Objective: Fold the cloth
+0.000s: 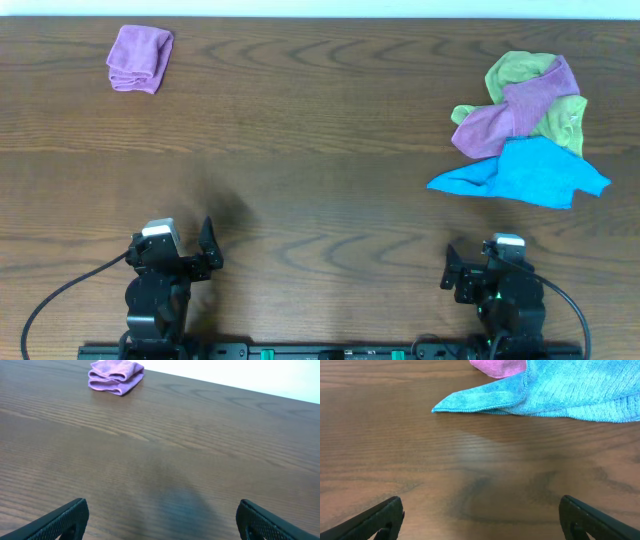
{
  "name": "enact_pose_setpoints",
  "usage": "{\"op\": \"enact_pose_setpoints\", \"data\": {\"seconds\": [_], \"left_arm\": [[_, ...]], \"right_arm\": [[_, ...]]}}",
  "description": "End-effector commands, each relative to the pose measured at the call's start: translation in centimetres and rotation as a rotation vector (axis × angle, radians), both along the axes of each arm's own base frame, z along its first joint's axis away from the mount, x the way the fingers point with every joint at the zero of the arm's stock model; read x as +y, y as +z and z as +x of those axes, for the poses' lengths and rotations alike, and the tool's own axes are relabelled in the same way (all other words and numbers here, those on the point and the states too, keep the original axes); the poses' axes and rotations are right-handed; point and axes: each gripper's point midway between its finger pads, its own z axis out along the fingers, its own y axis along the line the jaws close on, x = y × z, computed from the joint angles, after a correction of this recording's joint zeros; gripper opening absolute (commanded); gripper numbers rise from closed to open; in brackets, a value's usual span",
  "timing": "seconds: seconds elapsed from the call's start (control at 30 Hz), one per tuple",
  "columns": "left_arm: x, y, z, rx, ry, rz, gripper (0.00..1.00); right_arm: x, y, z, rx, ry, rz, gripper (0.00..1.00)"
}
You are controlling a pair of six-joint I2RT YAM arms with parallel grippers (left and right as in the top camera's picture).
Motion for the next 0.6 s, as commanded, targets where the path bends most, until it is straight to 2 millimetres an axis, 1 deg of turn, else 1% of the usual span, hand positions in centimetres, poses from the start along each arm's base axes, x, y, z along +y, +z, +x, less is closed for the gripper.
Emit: {"op": "enact_pose_setpoints", "data": {"seconds": [0.0,0.57], "left_arm": [[0.45,-0.88,-0.04,0.016,0.023,0.007,0.95],[0.45,-0.88,-0.04,0.016,0.023,0.007,0.95]], "right_arm": [[0.18,-0.18,0.05,-0.004,-0.001,0.017,0.99],[0.18,-0.18,0.05,-0.004,-0.001,0.017,0.99]]}}
